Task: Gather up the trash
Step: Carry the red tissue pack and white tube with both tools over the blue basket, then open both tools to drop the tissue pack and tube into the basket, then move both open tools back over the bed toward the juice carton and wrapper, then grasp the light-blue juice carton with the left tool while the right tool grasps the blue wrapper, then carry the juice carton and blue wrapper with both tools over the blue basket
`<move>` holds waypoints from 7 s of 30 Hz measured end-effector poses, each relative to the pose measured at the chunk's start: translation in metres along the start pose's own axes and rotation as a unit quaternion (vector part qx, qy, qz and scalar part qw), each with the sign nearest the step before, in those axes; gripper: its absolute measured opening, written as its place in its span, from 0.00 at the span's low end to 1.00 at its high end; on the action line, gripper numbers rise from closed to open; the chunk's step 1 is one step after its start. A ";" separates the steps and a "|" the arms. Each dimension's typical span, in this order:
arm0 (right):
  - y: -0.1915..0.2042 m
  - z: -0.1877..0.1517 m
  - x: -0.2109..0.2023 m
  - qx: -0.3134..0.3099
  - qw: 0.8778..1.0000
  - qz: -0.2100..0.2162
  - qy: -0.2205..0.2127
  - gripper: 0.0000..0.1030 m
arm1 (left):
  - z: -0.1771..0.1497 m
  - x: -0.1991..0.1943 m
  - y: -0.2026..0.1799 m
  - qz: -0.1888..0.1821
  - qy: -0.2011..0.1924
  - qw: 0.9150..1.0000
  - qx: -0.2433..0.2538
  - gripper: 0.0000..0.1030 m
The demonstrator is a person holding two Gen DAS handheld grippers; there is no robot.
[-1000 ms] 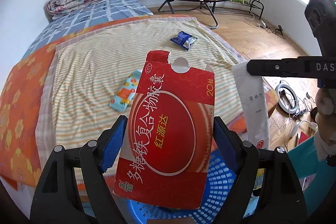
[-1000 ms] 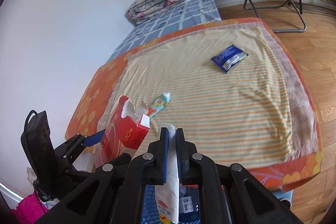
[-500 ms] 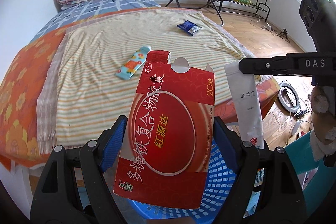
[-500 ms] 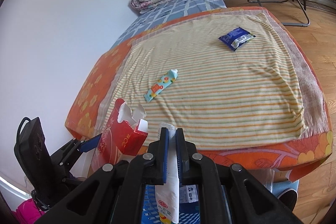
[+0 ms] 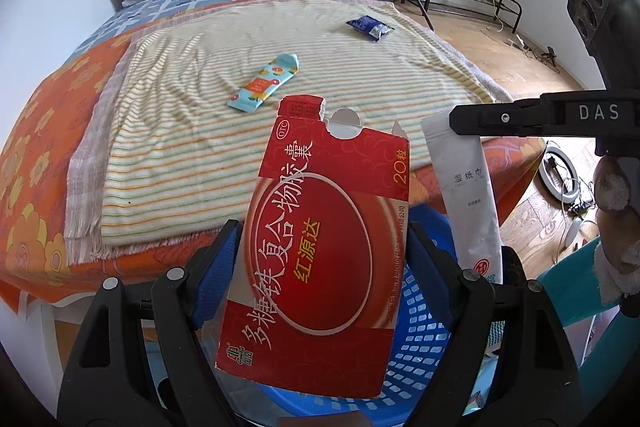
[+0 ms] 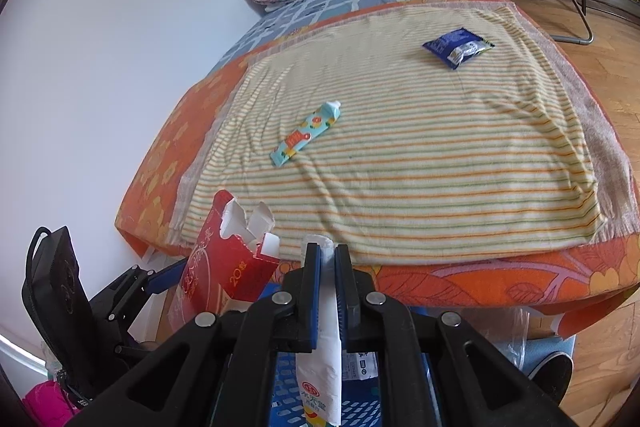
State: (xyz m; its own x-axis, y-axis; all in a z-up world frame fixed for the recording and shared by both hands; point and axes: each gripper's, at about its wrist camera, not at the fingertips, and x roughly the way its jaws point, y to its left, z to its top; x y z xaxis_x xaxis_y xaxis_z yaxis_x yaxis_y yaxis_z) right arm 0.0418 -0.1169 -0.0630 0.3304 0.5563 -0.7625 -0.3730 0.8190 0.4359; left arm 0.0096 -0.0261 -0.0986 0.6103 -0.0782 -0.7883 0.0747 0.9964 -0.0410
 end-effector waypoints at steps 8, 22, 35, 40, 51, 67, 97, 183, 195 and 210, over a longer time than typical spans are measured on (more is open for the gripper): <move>-0.001 -0.005 0.007 -0.002 1.000 0.002 0.007 0.05 | -0.004 0.009 -0.004 0.004 0.008 1.000 0.007 0.81; -0.007 -0.004 0.004 0.007 1.000 0.001 -0.010 0.18 | -0.005 0.016 -0.001 0.001 0.022 1.000 -0.006 0.82; -0.013 -0.006 0.005 0.015 1.000 -0.004 -0.001 0.57 | -0.010 0.032 0.001 -0.009 0.057 0.998 -0.012 0.84; -0.014 -0.009 0.007 0.014 1.000 -0.002 0.008 0.57 | -0.012 0.037 0.008 -0.014 0.068 0.997 -0.034 0.84; -0.016 -0.010 0.009 0.014 1.000 -0.006 0.016 0.57 | -0.011 0.033 0.005 -0.017 0.064 0.997 -0.029 0.84; -0.028 0.003 0.003 0.012 0.999 -0.051 0.002 0.82 | 0.021 0.028 0.005 -0.004 0.036 0.999 -0.002 0.84; -0.101 0.136 0.019 0.028 0.989 -0.137 -0.047 0.95 | 0.118 0.085 0.046 0.002 0.048 0.998 0.034 0.83; -0.020 0.167 -0.020 -0.073 0.987 -0.100 -0.098 0.35 | 0.147 0.016 0.045 -0.008 -0.043 0.999 0.032 0.21; 0.016 0.101 -0.040 -0.124 0.985 -0.074 -0.092 0.35 | 0.110 -0.023 0.026 -0.024 -0.055 0.998 0.034 0.21; 0.055 0.011 -0.025 -0.181 0.982 -0.034 -0.040 0.35 | 0.054 -0.045 0.023 -0.043 -0.039 0.998 0.013 0.21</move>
State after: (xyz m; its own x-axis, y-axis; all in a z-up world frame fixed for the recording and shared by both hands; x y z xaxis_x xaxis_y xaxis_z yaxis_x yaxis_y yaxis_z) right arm 0.0223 -0.0843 -0.0147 0.4272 0.5241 -0.7368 -0.6271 0.7588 0.1762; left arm 0.0266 -0.0019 -0.0310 0.6597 -0.1665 -0.7329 0.1493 0.9848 -0.0893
